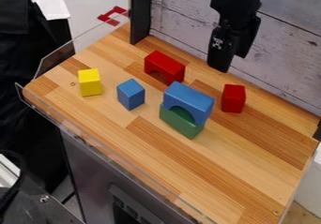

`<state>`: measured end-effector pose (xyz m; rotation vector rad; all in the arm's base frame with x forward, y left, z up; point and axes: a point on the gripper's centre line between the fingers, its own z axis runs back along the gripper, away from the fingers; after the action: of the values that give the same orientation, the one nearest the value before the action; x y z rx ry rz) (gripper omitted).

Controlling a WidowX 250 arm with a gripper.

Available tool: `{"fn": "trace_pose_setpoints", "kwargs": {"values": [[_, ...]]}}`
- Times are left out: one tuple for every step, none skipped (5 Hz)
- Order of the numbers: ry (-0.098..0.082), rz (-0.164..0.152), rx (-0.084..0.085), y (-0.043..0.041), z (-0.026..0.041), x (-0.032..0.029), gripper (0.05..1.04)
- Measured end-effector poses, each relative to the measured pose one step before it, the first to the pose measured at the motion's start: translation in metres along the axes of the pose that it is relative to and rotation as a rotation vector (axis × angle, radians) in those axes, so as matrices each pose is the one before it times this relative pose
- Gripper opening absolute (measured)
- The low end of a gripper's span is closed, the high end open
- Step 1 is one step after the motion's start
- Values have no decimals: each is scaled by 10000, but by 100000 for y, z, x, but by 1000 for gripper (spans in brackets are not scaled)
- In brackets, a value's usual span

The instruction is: Put the red ark to the blue ark

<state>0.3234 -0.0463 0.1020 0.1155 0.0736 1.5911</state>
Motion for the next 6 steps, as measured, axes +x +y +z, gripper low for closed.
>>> {"fn": "trace_pose_setpoints", "kwargs": {"values": [[-47, 1, 365, 130, -1118, -11, 999], [263, 716, -79, -550, -254, 1747, 999], [520, 1290, 13, -558, 57, 3653, 999], [177, 315, 26, -194, 59, 1149, 999], [-123, 136, -250, -718, 706, 1368, 999], [-28, -23, 67, -348, -516, 765, 999]]}}
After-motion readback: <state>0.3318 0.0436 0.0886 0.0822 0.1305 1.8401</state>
